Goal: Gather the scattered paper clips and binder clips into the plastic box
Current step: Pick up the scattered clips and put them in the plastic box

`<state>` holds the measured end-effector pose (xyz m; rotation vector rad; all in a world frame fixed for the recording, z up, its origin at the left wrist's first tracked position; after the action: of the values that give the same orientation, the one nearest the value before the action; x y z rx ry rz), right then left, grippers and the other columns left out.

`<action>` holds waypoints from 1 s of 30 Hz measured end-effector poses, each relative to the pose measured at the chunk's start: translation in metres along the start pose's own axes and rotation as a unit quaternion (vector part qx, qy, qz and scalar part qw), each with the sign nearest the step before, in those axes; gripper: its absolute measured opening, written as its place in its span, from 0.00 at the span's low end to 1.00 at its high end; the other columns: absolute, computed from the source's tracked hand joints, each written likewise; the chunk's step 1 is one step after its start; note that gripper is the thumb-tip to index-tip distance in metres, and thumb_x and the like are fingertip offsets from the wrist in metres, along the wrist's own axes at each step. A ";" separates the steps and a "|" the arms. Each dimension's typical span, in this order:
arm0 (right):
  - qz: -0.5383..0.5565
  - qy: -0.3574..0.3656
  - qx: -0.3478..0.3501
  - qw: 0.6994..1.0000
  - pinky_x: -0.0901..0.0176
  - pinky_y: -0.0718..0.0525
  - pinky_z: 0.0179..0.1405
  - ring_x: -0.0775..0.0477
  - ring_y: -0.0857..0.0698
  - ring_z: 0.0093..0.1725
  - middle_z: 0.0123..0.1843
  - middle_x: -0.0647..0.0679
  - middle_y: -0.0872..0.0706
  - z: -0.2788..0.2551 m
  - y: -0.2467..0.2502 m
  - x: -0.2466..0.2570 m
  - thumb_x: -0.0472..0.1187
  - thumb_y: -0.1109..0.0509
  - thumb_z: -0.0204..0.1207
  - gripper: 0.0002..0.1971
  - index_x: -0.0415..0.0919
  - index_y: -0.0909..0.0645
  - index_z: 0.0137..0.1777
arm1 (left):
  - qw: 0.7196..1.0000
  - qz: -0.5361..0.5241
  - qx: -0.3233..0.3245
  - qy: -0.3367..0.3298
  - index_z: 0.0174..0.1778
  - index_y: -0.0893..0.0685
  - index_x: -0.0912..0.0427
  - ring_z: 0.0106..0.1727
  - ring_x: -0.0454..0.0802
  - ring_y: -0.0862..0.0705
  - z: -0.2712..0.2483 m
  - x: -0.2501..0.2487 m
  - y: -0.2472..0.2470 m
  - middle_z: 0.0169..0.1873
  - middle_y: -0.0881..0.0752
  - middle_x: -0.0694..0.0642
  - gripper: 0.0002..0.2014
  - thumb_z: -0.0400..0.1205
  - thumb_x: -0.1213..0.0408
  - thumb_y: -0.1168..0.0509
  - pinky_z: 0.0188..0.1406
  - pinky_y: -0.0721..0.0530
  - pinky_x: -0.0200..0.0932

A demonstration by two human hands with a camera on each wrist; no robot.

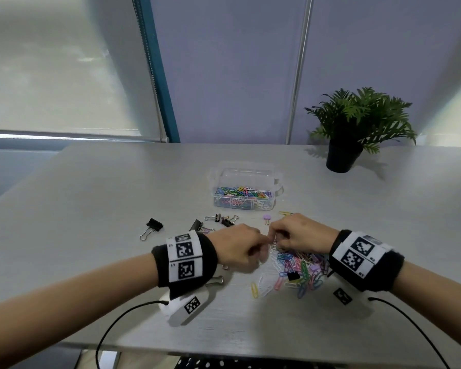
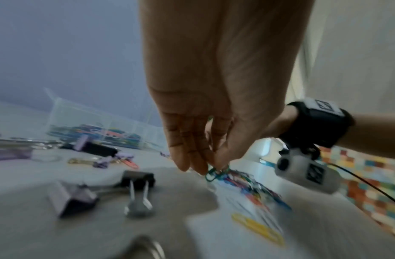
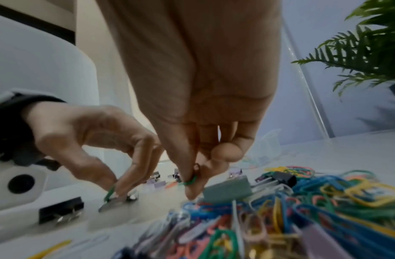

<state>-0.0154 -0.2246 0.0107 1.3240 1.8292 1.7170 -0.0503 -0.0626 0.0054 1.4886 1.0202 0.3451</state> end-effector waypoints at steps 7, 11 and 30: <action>-0.086 0.030 -0.003 0.996 0.55 0.23 0.51 0.48 0.19 0.54 0.52 0.47 0.14 -0.011 -0.012 0.004 0.37 0.39 0.78 0.09 0.42 0.18 0.52 | 0.999 0.013 0.040 -0.006 0.56 0.21 0.64 0.50 0.60 0.21 -0.006 -0.012 -0.028 0.54 0.22 0.63 0.14 0.76 0.65 0.32 0.51 0.22 0.50; -0.105 0.018 0.002 0.994 0.54 0.25 0.51 0.46 0.22 0.56 0.55 0.47 0.18 -0.013 -0.020 0.004 0.43 0.38 0.79 0.07 0.43 0.23 0.54 | 0.999 -0.003 0.049 0.010 0.62 0.25 0.63 0.51 0.58 0.22 -0.005 -0.016 -0.030 0.57 0.24 0.62 0.25 0.71 0.63 0.26 0.53 0.22 0.50; -0.164 0.048 -0.037 0.985 0.52 0.28 0.41 0.44 0.20 0.53 0.49 0.47 0.17 -0.015 -0.028 0.010 0.38 0.39 0.75 0.03 0.46 0.24 0.45 | 0.997 0.078 0.001 -0.025 0.45 0.22 0.58 0.46 0.60 0.18 -0.011 -0.017 -0.037 0.46 0.18 0.59 0.02 0.79 0.66 0.36 0.43 0.20 0.52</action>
<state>-0.0434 -0.2222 -0.0068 0.8662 1.8889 1.6745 -0.0821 -0.0727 -0.0200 1.5750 0.8681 0.4156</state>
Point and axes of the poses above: each hand's wrist, its own z-axis towards the middle knuckle, its own y-axis out of the back of the hand, x = y × z, the point moved 1 cm from there along z, towards the middle knuckle
